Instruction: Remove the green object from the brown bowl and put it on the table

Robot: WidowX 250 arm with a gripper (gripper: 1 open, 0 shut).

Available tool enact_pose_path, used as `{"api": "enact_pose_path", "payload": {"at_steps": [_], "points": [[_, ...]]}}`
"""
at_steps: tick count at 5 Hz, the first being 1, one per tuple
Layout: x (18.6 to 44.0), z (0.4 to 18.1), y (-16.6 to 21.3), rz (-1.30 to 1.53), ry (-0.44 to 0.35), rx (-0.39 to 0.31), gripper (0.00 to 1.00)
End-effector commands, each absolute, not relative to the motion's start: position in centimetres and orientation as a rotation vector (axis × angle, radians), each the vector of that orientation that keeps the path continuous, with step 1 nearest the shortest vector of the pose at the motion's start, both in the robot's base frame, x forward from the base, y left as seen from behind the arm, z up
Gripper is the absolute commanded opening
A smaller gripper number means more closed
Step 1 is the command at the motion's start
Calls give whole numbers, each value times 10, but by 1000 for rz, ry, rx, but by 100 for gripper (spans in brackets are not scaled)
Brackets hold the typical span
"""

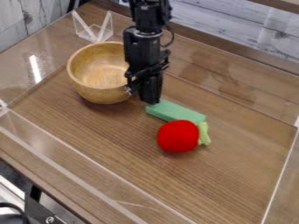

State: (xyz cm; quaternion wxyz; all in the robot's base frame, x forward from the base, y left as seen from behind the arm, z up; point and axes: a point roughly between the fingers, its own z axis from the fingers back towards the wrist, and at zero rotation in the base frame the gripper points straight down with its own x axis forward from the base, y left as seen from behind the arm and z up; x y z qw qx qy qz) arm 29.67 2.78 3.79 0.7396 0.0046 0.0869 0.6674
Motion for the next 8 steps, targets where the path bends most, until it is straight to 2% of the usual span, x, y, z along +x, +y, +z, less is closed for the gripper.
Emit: {"api": "enact_pose_path", "payload": {"at_steps": [1, 3, 4, 5, 6, 7, 8], "points": [[298, 40, 20, 1383, 158, 9, 100], [312, 28, 11, 1490, 149, 4, 100], [318, 30, 7, 1571, 166, -12, 100], [310, 30, 12, 1641, 179, -25, 0], [302, 29, 18, 1709, 188, -36, 0], [294, 31, 30, 1715, 189, -39, 100], [286, 37, 41, 1723, 194, -45, 100]]}}
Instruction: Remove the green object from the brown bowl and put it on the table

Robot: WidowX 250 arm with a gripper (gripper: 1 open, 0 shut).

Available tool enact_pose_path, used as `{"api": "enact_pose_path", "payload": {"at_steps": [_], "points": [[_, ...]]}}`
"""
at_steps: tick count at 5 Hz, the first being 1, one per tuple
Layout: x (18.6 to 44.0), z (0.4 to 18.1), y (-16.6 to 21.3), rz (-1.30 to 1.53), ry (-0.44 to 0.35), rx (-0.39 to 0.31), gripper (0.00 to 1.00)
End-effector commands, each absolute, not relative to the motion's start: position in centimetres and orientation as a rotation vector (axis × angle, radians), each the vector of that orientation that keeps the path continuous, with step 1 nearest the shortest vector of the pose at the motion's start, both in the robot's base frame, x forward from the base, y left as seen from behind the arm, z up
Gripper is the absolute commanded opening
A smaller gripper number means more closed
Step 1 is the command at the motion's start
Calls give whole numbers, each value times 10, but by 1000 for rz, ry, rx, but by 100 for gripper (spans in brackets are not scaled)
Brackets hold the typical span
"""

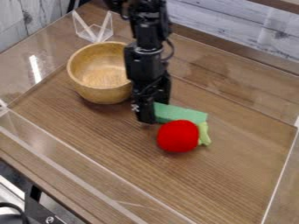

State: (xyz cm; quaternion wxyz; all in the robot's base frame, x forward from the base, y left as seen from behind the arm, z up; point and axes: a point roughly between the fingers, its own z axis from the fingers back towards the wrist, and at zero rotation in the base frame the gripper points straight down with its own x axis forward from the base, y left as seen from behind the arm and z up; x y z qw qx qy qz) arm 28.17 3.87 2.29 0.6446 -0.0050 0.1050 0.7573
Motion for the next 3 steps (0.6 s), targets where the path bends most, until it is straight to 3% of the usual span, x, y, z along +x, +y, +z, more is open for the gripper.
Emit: {"api": "enact_pose_path", "payload": {"at_steps": [1, 3], "points": [[286, 46, 40, 1721, 205, -50, 100], [294, 61, 41, 1771, 215, -67, 100]]}}
